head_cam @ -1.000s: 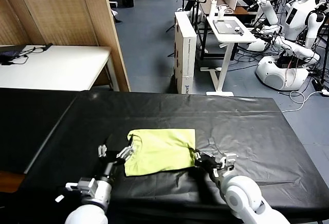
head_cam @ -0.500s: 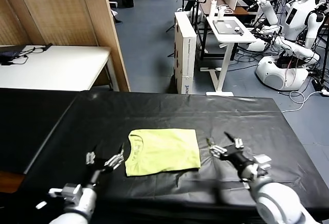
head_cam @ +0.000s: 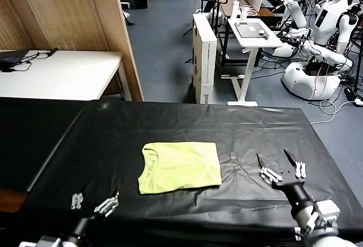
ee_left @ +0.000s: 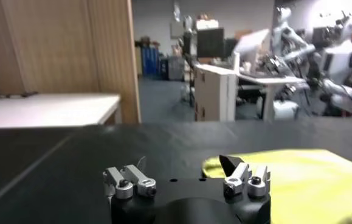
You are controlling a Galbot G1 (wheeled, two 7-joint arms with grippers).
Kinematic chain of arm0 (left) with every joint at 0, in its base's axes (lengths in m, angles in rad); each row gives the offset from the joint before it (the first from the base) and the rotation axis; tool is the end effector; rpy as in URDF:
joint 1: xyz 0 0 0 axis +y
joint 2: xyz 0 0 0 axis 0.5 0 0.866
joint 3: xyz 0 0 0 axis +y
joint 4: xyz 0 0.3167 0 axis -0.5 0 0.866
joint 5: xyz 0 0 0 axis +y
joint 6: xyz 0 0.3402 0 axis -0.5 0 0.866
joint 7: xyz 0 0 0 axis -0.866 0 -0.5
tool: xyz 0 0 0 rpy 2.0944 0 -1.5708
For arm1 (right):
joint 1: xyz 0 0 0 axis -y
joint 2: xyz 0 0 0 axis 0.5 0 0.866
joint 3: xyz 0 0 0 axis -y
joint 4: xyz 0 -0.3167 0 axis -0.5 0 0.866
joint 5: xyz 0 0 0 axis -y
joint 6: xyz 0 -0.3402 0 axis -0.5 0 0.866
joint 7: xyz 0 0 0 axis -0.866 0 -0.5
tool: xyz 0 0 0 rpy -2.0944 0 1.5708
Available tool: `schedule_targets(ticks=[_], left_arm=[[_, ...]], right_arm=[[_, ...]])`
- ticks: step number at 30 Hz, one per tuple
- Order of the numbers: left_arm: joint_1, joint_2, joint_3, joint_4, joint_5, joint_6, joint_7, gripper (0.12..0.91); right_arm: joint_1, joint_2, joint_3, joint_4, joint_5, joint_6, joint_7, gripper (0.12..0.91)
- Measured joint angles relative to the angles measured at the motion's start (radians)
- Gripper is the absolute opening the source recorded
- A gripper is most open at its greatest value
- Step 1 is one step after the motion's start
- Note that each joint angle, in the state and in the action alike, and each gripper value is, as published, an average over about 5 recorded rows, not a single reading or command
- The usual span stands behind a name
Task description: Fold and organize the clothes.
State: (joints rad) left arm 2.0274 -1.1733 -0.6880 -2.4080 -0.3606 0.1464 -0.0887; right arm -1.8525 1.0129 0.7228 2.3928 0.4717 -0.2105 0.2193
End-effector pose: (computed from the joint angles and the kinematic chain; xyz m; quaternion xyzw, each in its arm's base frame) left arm 0.0881 0.0592 -0.2115 -0.0499 -0.9882 -0.0198 0.1434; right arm 0.1335 -0.0746 -0.1866 0.0258 -0.9937 0.0522 0.0957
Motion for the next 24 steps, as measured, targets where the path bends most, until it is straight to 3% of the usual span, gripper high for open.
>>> schedule_targets(ticks=[13, 24], left_arm=[[0.061, 0.005, -0.013, -0.002, -0.038, 0.015, -0.026, 0.907], [0.052, 0.018, -0.012, 0.008, -0.069, 0.046, -0.042, 0.907]], right_arm=[[-0.209, 0.06, -0.061, 0.031, -0.101, 0.048, 0.071, 0.907], [-0.251, 0.097, -0.103, 0.035, -0.149, 0.067, 0.091, 0.907]])
